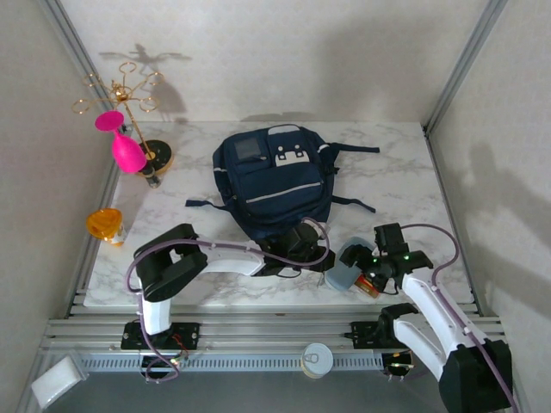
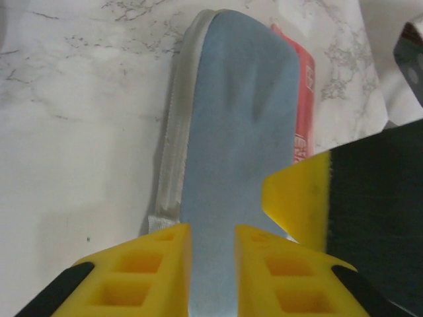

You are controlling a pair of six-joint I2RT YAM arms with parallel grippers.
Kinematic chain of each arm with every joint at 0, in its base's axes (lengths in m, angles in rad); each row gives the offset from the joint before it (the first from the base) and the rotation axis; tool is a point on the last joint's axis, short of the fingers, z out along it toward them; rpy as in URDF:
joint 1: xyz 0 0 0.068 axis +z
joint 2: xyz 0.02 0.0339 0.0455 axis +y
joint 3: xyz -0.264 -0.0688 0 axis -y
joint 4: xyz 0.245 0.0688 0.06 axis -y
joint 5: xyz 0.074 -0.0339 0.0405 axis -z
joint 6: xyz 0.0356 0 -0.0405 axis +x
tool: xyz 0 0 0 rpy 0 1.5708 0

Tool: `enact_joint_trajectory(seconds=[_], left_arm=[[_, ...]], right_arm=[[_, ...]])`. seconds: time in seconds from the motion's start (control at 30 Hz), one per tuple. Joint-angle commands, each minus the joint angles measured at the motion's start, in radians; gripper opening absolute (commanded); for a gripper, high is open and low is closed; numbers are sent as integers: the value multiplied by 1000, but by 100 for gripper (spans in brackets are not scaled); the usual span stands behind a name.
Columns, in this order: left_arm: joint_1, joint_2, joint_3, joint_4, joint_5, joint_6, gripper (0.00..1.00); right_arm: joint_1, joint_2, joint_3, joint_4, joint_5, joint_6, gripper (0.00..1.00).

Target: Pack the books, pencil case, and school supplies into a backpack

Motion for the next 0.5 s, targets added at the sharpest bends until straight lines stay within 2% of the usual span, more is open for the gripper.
enact_joint_trajectory(seconds=[0.0,0.13,0.27,0.37,0.47], left_arm=[[-4,53,43,-15,-5,-6,20],[-1,113,65,-29,-15,-12,14],[5,146,67,-30,-15,-22,9],[11,149,63,-43,-36,-27,5],[14,151,64,-50,-40,-25,5]], right_arm=[[-55,9,-43,79,-115,-54,87],[-70,7,-68,163,-226,-67,87],[-77,-26,-65,186,-279,-75,84],[-81,-44,-68,196,-298,-84,78],[-89,-34,-66,167,-263,-95,69]])
